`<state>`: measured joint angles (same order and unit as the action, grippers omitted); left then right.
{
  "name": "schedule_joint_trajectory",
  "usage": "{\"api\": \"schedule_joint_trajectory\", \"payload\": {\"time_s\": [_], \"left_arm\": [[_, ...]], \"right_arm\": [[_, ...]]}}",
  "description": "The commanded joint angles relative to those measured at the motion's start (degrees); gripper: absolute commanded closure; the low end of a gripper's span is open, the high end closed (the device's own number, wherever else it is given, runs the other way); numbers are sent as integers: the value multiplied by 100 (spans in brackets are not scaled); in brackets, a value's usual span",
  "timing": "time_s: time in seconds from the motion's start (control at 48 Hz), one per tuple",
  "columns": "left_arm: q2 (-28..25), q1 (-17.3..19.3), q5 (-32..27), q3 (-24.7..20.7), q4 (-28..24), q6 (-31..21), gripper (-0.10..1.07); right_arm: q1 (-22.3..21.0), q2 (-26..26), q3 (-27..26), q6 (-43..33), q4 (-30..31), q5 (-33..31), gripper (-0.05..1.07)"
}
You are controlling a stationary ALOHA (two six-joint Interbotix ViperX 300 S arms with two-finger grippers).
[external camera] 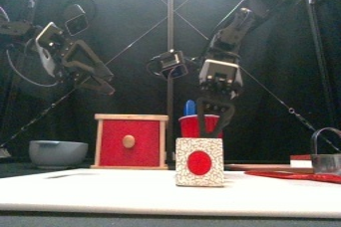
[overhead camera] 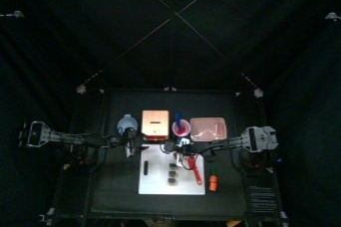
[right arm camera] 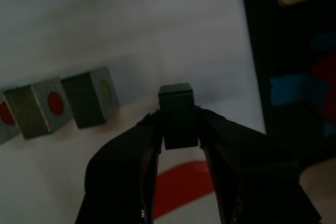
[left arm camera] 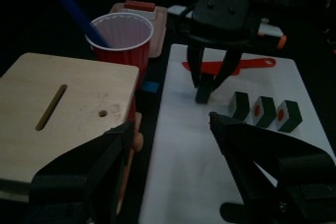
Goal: Move cut sushi onto plate
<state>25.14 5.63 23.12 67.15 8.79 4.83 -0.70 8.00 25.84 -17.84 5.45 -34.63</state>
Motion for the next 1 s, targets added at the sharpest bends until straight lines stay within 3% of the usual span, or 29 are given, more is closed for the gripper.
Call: {"api": "schedule_joint_trajectory", "payload": {"time_s": [0.0,0.271,0.479,0.583,0.75,0.979], "left_arm": [[18,26,18,-114,9,0,2],[18,44,18,-123,9,0,3],[-9,44,18,-132,9,9,3],[-18,44,44,-141,9,18,3],[-26,44,62,-141,-9,18,3],[-26,44,62,-132,-9,26,3]], "right_arm": [[-35,-642,158,-26,-105,-114,33],[-220,-1854,1151,-677,-97,-431,33],[-940,-2470,1828,-1266,308,-404,33],[-1477,-2347,1872,-1617,369,-202,33],[-2180,-1652,1582,-2197,360,35,33],[-2602,-765,1274,-3050,439,97,33]]}}
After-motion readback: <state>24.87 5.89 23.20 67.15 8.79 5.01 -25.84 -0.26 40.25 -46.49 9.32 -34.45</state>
